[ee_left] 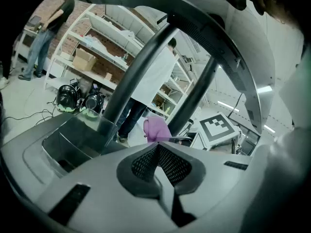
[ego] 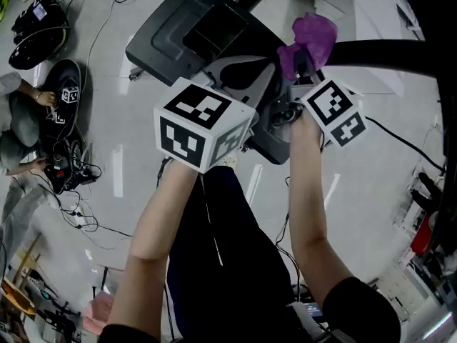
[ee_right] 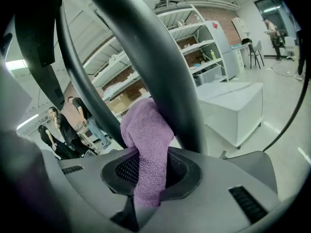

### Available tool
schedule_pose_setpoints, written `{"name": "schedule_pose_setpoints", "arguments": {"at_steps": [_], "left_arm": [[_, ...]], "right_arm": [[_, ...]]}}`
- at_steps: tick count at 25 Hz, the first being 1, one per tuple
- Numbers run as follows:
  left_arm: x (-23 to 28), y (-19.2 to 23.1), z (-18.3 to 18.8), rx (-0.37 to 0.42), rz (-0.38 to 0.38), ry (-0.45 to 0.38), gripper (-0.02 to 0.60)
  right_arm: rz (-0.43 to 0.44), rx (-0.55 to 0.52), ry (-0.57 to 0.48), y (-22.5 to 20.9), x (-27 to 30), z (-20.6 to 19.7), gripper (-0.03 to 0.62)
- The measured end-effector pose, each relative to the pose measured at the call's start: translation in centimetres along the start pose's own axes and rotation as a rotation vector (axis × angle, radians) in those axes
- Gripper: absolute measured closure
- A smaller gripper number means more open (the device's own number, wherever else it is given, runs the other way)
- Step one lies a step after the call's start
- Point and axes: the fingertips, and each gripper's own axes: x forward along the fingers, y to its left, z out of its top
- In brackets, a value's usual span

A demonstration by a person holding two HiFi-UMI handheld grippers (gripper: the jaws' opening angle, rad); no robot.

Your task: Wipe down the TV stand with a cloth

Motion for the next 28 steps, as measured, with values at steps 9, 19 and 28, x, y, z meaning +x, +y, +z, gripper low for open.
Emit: {"name": "schedule_pose_setpoints", "arguments": {"at_steps": [9,19,28], "left_arm": [[0.1,0.9,-0.7,-0.017,0.017,0.010,0.577],[-0.2,1.0,-1.4,-0.046,0.032,0.007,0.577],[-1.0,0.9,-0.2,-0.039,0.060,-0.016,0.577]], "right_arm": [[-0.028,-0.025,0.033,-1.1,0.5,-1.3,0.505],[-0.007,-0.057,0.061,-0.2,-0.3,-2.7,0.505],[0.003,-0.300,-0.032,2.2,-3.1,0.1,0.505]]}}
